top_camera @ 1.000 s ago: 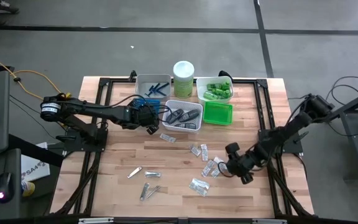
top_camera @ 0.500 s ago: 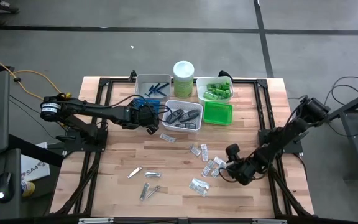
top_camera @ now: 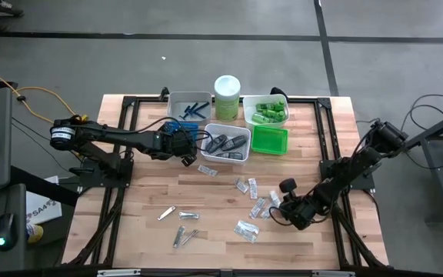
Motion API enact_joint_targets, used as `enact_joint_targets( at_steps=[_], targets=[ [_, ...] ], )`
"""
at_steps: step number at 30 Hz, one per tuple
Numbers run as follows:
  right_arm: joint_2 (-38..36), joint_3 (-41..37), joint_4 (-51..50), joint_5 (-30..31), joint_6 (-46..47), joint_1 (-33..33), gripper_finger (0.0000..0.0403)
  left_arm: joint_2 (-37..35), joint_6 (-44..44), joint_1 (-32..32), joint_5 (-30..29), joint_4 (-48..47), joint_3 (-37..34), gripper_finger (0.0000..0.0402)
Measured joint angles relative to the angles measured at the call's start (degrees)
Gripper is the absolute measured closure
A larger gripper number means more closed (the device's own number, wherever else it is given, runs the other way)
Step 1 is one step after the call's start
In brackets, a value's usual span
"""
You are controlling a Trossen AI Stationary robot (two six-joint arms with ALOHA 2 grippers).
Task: Pick & Place Travel size toiletries
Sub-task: Put the white bandage into the blue bin
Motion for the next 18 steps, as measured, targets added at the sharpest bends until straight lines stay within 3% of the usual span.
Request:
enact_joint_targets(
  at_steps=[5, 18],
  targets=[
    [-0.04, -0.03, -0.03, -0.88, 0.06, -0.03, 0.0392, 0.0, -0.02, 0.0, 0.0, 0.0, 0.0, 0.024],
    [-7.92, 0.0, -2.74, 0.87, 4.58, -0.95, 0.04, 0.0, 0.07, 0.02, 1.53, 1.73, 0.0, 0.024]
  ],
)
